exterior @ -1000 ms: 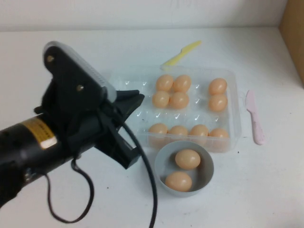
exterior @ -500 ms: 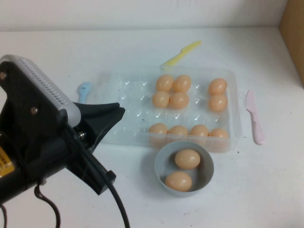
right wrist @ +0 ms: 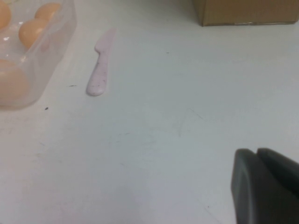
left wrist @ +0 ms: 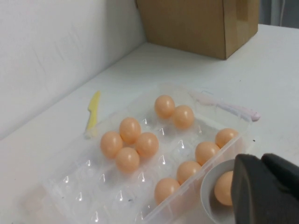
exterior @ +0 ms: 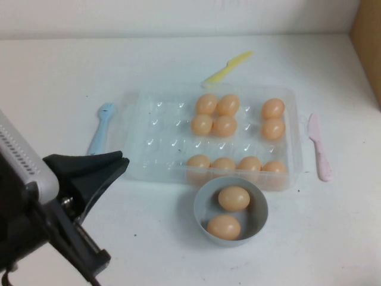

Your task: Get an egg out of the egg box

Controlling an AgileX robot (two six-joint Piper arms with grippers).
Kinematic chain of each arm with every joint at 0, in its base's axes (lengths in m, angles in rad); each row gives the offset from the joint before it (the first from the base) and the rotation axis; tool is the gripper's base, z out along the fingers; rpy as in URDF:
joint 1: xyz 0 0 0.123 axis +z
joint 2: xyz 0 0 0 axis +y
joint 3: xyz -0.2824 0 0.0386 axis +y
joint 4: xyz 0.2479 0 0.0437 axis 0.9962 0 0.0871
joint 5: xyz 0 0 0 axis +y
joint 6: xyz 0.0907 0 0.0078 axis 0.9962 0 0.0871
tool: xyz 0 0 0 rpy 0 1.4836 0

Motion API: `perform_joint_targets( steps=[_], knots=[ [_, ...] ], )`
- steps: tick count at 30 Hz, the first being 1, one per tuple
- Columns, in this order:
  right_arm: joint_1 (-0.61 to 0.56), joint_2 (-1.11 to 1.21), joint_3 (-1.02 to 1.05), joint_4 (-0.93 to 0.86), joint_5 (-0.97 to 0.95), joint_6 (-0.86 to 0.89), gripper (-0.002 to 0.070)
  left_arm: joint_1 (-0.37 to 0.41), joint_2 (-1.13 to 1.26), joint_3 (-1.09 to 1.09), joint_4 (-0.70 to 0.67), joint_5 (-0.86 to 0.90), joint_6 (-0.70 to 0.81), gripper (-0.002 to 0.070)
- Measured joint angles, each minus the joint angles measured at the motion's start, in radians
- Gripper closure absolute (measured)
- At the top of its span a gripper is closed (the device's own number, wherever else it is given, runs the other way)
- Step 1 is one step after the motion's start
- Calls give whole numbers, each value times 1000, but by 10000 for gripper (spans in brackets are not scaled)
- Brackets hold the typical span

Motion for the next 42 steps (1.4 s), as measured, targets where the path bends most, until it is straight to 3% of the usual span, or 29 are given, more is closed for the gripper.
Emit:
perform_joint_targets(
  steps=[9, 13, 29, 36, 42],
  knots=[
    [0, 0, 0, 0, 2, 0, 694, 81, -132, 355, 2, -476, -9, 677],
    [0, 0, 0, 0, 2, 0, 694, 186, -209, 465, 2, -522, -77, 678],
    [0, 0, 0, 0, 2, 0, 694, 696, -631, 651, 106, -307, -281, 678],
    [0, 0, 0, 0, 2, 0, 694, 805, -739, 653, 124, -92, -307, 678],
    [0, 0, 0, 0, 4, 0, 694, 827, -741, 653, 143, 50, -309, 678]
  ],
)
